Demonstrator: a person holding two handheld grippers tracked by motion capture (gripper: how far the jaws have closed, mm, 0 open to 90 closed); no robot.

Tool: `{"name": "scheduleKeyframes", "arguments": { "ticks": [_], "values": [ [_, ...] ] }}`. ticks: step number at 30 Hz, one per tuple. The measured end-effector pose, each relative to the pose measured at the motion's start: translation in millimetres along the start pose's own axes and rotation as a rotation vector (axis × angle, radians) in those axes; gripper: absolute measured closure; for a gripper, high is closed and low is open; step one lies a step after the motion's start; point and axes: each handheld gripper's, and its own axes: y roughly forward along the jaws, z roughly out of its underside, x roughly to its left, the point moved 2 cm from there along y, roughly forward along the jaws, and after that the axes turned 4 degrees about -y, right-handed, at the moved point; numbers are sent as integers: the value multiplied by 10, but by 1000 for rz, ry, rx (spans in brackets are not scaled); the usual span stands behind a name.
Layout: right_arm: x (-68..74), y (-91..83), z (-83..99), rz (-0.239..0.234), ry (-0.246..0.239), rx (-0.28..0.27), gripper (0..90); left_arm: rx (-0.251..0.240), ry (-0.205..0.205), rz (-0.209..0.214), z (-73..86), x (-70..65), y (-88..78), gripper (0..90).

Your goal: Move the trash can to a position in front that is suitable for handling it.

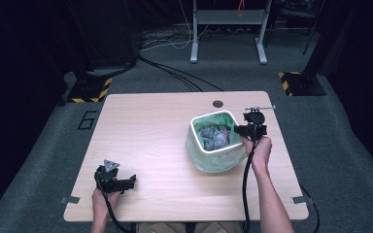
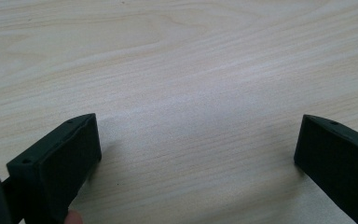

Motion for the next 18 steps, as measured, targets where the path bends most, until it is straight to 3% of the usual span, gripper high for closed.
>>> {"name": "scheduleKeyframes", "arguments": {
  "ticks": [18],
  "values": [
    [196, 228, -192, 19, 23, 1, 781, 0, 0, 0, 1, 0, 0, 2]
  ]
}}
